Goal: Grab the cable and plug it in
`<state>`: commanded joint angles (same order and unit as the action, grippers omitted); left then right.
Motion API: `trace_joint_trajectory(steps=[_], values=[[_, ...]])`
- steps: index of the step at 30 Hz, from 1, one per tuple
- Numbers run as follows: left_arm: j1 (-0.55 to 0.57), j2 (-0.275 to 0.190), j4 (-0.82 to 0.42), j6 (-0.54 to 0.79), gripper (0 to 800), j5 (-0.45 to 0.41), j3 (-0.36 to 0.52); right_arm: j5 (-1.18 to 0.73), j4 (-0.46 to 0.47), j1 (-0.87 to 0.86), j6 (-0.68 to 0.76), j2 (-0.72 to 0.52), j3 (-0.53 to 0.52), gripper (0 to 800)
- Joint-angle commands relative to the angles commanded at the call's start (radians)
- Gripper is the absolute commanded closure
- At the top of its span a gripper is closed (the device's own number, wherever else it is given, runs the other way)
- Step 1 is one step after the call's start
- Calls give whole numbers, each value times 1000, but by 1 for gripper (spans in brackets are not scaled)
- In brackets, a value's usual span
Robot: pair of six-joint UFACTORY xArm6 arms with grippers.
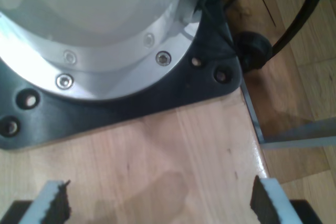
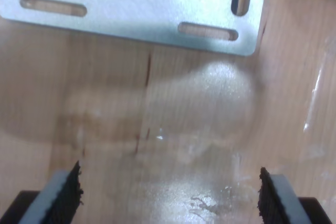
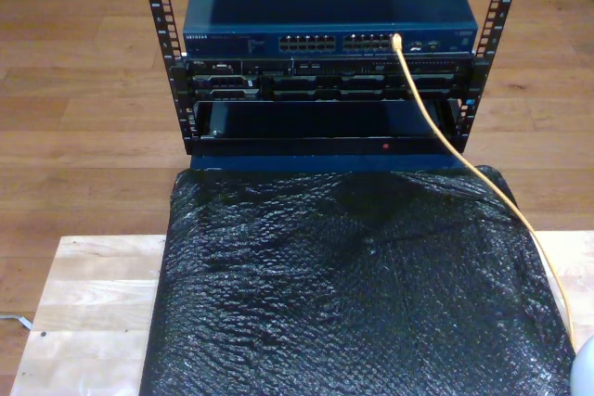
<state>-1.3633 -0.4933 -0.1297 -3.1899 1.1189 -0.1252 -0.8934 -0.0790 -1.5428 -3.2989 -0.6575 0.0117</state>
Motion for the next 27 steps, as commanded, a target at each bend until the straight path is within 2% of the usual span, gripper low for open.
trace_joint_trajectory(steps=[27], values=[[0, 0, 0, 0, 0, 0, 0, 2, 0, 0, 2, -5, -9, 1]])
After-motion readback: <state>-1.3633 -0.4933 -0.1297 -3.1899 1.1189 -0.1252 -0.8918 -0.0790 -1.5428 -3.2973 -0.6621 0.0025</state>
